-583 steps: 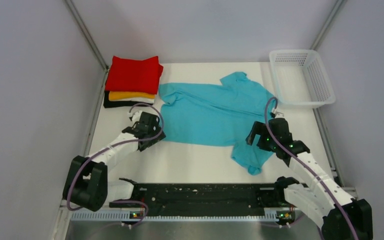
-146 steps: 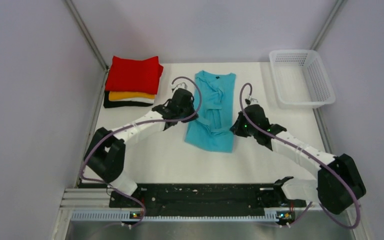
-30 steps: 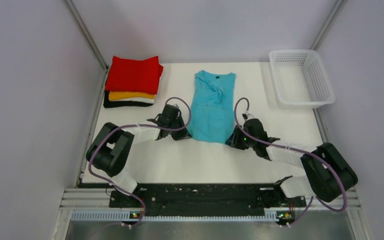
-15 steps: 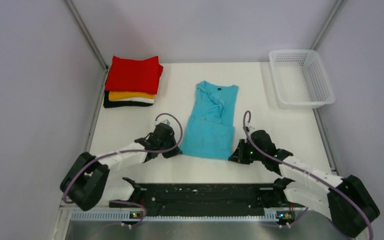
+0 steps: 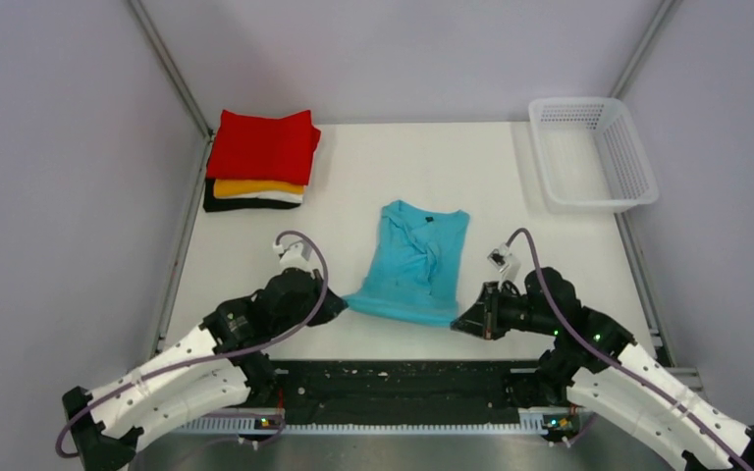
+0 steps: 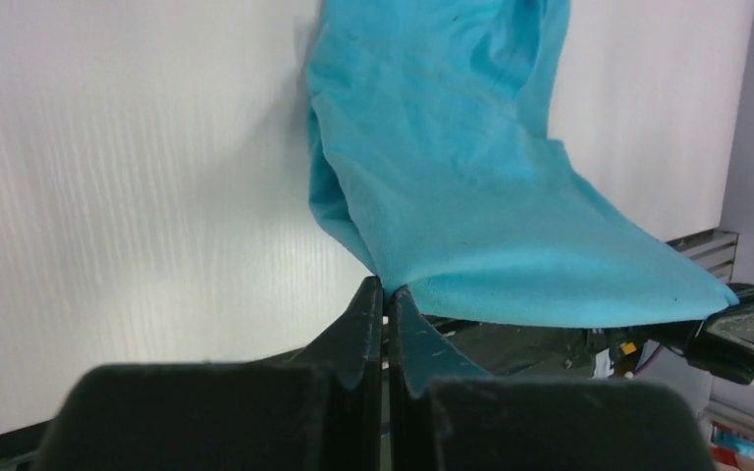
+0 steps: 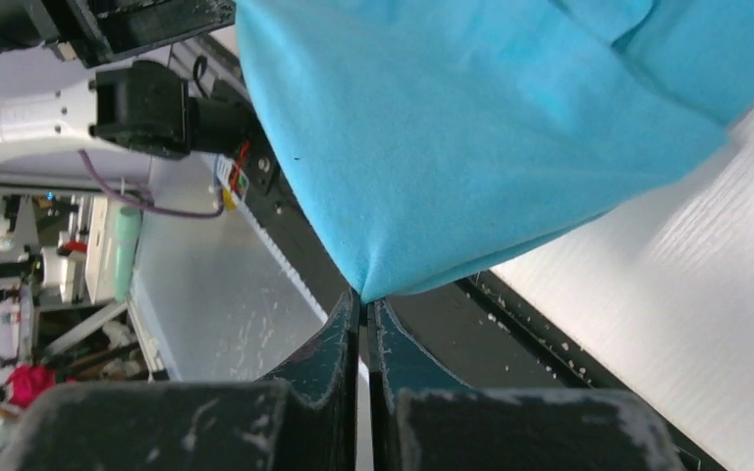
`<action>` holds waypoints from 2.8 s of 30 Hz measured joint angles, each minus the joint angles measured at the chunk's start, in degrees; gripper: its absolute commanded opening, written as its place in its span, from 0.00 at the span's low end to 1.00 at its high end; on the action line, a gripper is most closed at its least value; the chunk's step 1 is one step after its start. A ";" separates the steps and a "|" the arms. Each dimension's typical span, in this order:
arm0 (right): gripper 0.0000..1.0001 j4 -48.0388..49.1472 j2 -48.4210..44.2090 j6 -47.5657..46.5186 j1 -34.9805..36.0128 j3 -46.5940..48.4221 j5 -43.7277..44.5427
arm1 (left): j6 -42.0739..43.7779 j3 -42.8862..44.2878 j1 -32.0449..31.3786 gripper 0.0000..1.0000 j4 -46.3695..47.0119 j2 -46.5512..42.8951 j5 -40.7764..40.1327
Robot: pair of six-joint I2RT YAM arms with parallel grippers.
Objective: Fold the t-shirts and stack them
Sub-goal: Fold the long partially folded tshirt into a neat square, then put the neatly folded tshirt into the corner of the board with the left arm
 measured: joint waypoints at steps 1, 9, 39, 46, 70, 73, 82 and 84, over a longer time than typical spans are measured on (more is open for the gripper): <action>0.00 -0.81 0.28 -0.24 0.00 1.29 1.05 | 0.57 1.75 -0.07 0.00 -0.24 1.09 -0.63; 0.00 -5.64 10.54 -5.73 -1.68 13.20 17.35 | 8.41 16.70 1.55 0.00 3.13 18.75 -8.57; 0.07 28.06 58.12 -13.66 -37.33 20.31 -1.84 | 25.18 60.00 22.36 0.21 11.32 78.07 6.56; 0.98 30.27 69.13 -16.09 -38.12 29.35 -0.98 | 26.53 65.92 25.05 0.99 10.45 82.86 8.48; 0.99 28.00 37.05 -13.05 -38.32 7.17 -4.81 | 27.04 49.24 21.24 0.52 10.84 79.23 20.44; 0.99 26.51 34.16 -13.07 -38.32 7.17 -4.39 | 26.12 51.39 18.01 0.28 9.73 80.87 16.63; 0.99 22.88 29.38 -13.81 -38.32 6.86 -2.47 | 22.56 68.22 10.62 0.00 -3.63 90.14 -5.42; 0.99 21.99 28.63 -14.21 -38.32 6.75 -1.75 | 22.73 71.01 10.36 0.00 -6.16 91.71 -11.54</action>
